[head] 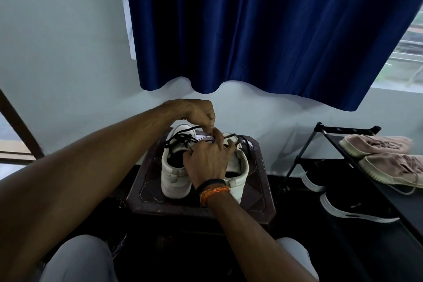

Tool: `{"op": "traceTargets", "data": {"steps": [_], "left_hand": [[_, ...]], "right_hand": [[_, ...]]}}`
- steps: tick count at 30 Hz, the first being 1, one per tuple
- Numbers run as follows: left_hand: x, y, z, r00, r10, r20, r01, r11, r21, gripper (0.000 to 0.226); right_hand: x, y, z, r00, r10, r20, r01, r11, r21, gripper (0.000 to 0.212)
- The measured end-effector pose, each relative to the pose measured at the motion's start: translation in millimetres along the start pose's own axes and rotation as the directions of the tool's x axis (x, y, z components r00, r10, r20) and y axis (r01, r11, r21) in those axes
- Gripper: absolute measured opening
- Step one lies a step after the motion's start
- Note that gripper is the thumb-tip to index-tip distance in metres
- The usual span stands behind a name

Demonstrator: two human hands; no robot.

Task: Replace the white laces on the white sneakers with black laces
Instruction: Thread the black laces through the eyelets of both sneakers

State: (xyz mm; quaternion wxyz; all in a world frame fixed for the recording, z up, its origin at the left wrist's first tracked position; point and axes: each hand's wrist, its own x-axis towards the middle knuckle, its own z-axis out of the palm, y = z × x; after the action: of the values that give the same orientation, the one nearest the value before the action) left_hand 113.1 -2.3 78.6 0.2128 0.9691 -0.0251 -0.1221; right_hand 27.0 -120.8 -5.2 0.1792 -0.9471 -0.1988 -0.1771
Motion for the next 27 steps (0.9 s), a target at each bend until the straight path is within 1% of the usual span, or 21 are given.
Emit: {"op": "traceTargets", "data": {"steps": [2, 4, 5, 7, 8, 9, 11, 12, 14, 18, 20, 23, 25, 26, 27], "left_hand": [[-2, -2, 1, 0.999, -0.041, -0.001, 0.041, 0.999, -0.008, 0.004], [-3, -4, 3, 1.0, -0.016, -0.003, 0.016, 0.999, -0.028, 0.005], [-3, -5, 4, 1.0, 0.001, -0.006, -0.002, 0.999, -0.039, 0.006], [-6, -8, 7, 1.0, -0.008, -0.01, 0.008, 0.998, -0.056, 0.008], [-8, -9, 9, 1.0, 0.003, -0.006, -0.003, 0.997, -0.073, 0.01], [-10, -10, 11, 1.0, 0.028, -0.008, -0.029, 0.995, -0.095, 0.014], [-13, -11, 15, 0.998, 0.063, -0.031, -0.066, 0.989, -0.135, 0.018], [-15, -10, 16, 0.996, 0.074, -0.046, -0.08, 0.985, -0.151, 0.018], [-18, -9, 17, 0.995, 0.078, -0.064, -0.088, 0.982, -0.167, 0.017], [-27, -11, 12, 0.997, 0.051, -0.063, -0.062, 0.98, -0.188, 0.012], [-35, -13, 4, 0.995, 0.043, -0.093, -0.064, 0.971, -0.23, 0.013], [-47, -10, -12, 0.99, 0.056, -0.132, -0.096, 0.943, -0.319, 0.018], [-55, -5, -26, 0.981, 0.054, -0.186, -0.126, 0.91, -0.396, 0.018], [-59, -3, -33, 0.974, 0.047, -0.223, -0.149, 0.87, -0.471, 0.019], [-63, -1, -39, 0.964, 0.042, -0.261, -0.189, 0.798, -0.572, 0.02]], "right_hand": [[3, 2, 0, 0.997, 0.009, 0.073, -0.011, 1.0, 0.023, 0.024], [7, 10, -7, 0.994, 0.048, 0.101, -0.056, 0.995, 0.081, 0.032], [9, 19, -12, 0.995, 0.067, 0.073, -0.076, 0.988, 0.131, 0.036], [13, 40, -20, 0.993, 0.109, -0.045, -0.095, 0.967, 0.235, 0.034], [15, 52, -24, 0.987, 0.14, -0.074, -0.119, 0.963, 0.242, 0.029], [15, 62, -29, 0.983, 0.169, -0.07, -0.15, 0.964, 0.218, 0.024], [16, 74, -34, 0.974, 0.228, 0.018, -0.227, 0.959, 0.167, 0.027], [16, 75, -35, 0.964, 0.256, 0.072, -0.265, 0.95, 0.168, 0.03], [15, 73, -29, 0.952, 0.28, 0.125, -0.3, 0.934, 0.195, 0.034], [12, 67, -16, 0.951, 0.29, 0.109, -0.309, 0.916, 0.255, 0.034], [12, 68, -12, 0.954, 0.278, 0.116, -0.299, 0.917, 0.263, 0.036], [14, 72, -9, 0.949, 0.286, 0.133, -0.312, 0.912, 0.265, 0.036], [14, 74, -7, 0.947, 0.293, 0.129, -0.319, 0.904, 0.284, 0.035], [14, 75, -6, 0.947, 0.294, 0.128, -0.32, 0.9, 0.297, 0.035], [14, 76, -5, 0.947, 0.294, 0.13, -0.32, 0.896, 0.307, 0.033]]}}
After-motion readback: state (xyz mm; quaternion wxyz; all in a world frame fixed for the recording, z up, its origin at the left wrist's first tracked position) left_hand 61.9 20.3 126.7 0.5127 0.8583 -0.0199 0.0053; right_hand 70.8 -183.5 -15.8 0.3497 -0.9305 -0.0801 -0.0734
